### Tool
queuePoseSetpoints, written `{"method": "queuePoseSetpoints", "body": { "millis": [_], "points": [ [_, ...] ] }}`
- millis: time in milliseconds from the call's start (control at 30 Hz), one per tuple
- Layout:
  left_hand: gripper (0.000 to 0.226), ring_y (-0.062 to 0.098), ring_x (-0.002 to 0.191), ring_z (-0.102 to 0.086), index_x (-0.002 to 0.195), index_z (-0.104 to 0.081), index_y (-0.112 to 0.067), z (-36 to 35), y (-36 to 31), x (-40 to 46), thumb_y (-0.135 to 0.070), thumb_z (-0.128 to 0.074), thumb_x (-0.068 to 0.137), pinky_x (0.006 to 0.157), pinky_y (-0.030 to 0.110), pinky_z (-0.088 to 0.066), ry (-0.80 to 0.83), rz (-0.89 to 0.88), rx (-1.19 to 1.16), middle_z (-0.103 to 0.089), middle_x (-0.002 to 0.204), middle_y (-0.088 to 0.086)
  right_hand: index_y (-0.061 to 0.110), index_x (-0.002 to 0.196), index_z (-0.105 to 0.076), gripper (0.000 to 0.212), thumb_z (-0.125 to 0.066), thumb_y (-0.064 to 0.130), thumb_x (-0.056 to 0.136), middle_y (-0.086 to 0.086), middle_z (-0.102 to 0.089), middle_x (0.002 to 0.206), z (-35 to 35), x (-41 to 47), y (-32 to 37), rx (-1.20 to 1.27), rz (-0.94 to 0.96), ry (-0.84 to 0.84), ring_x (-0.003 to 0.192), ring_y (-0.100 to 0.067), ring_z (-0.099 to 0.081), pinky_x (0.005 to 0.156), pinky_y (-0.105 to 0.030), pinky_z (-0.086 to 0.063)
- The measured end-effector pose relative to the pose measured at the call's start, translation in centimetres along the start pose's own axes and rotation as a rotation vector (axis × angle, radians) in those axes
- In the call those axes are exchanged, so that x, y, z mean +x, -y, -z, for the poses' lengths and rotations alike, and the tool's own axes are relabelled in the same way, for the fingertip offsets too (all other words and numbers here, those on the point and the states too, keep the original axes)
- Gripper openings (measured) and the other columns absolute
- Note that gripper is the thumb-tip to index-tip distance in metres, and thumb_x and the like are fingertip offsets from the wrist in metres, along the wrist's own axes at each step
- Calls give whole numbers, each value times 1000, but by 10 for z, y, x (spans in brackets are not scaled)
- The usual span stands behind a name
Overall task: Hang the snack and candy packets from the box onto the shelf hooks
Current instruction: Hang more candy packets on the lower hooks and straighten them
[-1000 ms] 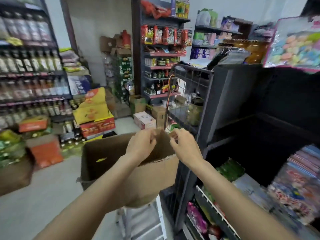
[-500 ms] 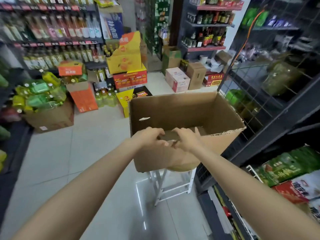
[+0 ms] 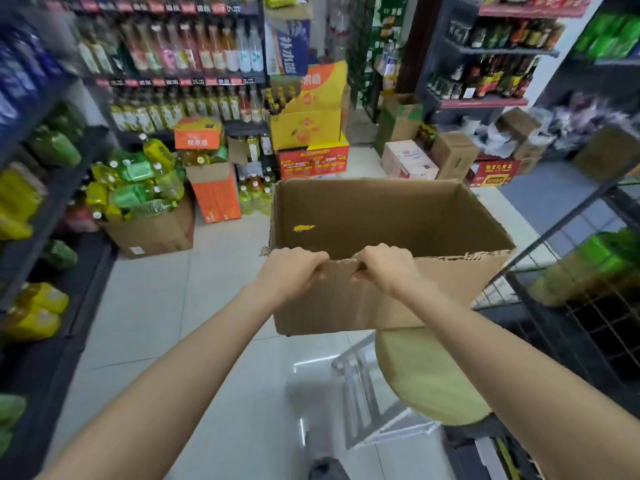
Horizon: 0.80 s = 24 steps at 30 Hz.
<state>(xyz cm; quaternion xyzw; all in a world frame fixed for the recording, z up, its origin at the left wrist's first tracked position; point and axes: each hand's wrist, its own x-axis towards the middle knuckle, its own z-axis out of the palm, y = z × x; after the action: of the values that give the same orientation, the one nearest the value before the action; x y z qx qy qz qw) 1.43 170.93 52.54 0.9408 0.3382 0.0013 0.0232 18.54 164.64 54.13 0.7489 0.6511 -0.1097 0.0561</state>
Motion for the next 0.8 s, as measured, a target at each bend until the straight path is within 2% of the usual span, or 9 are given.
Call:
{"method": "queuePoseSetpoints", "body": {
  "millis": [133,233,333,433,500,633,800],
  "points": [
    [14,32,98,-62,105,-51,-26,0,58,38,-33,-42,97,62,31,-33,-15,82,32,-67,106,2,26,97,-64,13,-58,36,92,-6,-67,103,13,81,18,-31,91,-20,98,-31,-62,67,-29,-36],
    [16,31,95,-63,107,-54,-30,-4,114,85,-32,-42,97,63,30,-37,-7,133,47,-68,105,2,24,102,-64,18,-56,37,93,-7,-67,106,20,157,26,-45,137,-30,100,-31,-62,67,-29,-36],
    [21,32,97,-63,114,-55,-29,-5,164,139,-29,-43,97,70,33,-45,95,156,71,-67,107,6,18,106,-63,24,-52,36,96,-10,-65,111,27,234,28,-78,164,6,104,-33,-61,69,-31,-35],
    [33,32,100,-62,127,-46,-29,-4,213,190,-18,-41,97,70,33,-42,164,124,150,-66,109,8,19,109,-63,22,-51,33,96,-11,-64,113,35,309,24,-80,175,46,105,-34,-60,71,-31,-35],
    [36,31,102,-62,131,-42,-30,-6,247,220,-18,-42,96,72,33,-43,186,92,176,-66,110,8,20,107,-63,19,-52,31,96,-10,-65,111,37,354,23,-83,179,69,102,-33,-61,70,-30,-36],
    [37,31,105,-61,133,-42,-29,-27,313,288,-27,-46,97,78,34,-46,249,79,151,-65,113,9,18,109,-62,23,-51,33,96,-11,-63,114,35,445,20,-112,177,125,105,-34,-60,70,-30,-35],
    [35,33,110,-58,130,-48,-25,-72,381,384,-23,-46,95,82,36,-46,321,38,102,-62,119,11,19,110,-63,22,-49,31,97,-12,-64,113,15,559,8,-125,136,173,105,-34,-60,70,-30,-37]
  ]
}}
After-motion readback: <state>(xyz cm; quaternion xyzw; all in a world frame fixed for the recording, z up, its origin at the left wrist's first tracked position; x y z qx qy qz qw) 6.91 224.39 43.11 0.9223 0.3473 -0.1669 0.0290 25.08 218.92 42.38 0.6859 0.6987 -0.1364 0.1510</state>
